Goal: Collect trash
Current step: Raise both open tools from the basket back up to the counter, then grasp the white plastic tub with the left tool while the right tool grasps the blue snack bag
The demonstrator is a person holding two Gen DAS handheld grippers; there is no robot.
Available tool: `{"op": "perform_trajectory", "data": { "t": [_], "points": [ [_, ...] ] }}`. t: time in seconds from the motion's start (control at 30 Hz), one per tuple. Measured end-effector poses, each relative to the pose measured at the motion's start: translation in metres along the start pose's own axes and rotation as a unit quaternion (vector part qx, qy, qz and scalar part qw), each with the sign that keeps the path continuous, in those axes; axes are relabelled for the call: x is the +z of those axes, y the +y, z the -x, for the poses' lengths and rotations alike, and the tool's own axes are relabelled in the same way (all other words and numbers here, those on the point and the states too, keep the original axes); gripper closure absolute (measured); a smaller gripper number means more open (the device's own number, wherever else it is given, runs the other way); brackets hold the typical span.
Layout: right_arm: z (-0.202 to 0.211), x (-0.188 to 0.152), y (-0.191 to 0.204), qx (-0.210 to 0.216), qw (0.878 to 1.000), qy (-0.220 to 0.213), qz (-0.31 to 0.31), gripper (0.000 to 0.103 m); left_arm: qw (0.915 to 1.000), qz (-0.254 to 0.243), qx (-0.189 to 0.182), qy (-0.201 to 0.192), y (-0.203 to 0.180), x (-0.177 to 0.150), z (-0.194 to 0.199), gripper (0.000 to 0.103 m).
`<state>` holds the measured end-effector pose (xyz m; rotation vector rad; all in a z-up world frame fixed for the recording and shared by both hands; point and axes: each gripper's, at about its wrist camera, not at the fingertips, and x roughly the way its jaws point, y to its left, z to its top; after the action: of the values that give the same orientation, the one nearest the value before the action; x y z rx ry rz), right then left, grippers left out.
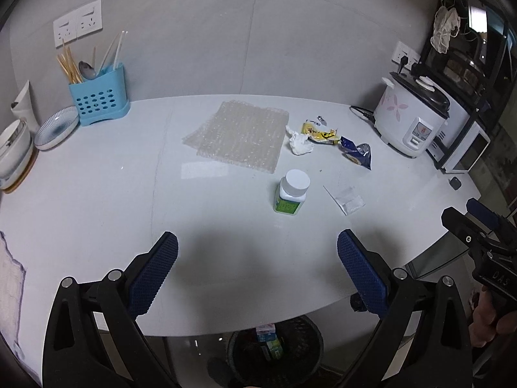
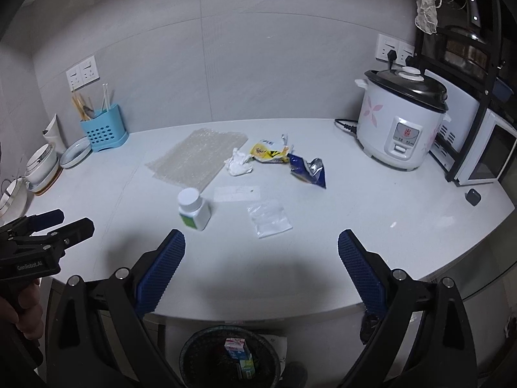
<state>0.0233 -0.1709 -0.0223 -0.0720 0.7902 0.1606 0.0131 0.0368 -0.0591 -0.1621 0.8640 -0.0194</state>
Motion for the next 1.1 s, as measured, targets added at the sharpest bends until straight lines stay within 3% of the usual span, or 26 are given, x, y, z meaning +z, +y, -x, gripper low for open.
{"op": "perform_trajectory", "data": {
  "t": [0.43, 0.73, 1.1],
  "points": [
    [-0.076, 0.067, -0.072, 0.031, 0.999, 0.038, 0.020, 0.011, 0.9993, 0.000, 0.039, -0.001, -0.050, 0.041, -0.048, 0.006],
    [-0.152, 0.081, -0.110, 0.046, 0.995, 0.087, 0.024, 0.011, 0.9972, 0.009, 0.068, 0.029, -0.059, 0.038, -0.103, 0.006],
    [-0.239, 0.095, -0.120, 0.053, 0.987, 0.149, 0.026, 0.011, 0.9957, 0.008, 0.076, 0.053, -0.061, 0.035, -0.161, 0.007]
  ]
}}
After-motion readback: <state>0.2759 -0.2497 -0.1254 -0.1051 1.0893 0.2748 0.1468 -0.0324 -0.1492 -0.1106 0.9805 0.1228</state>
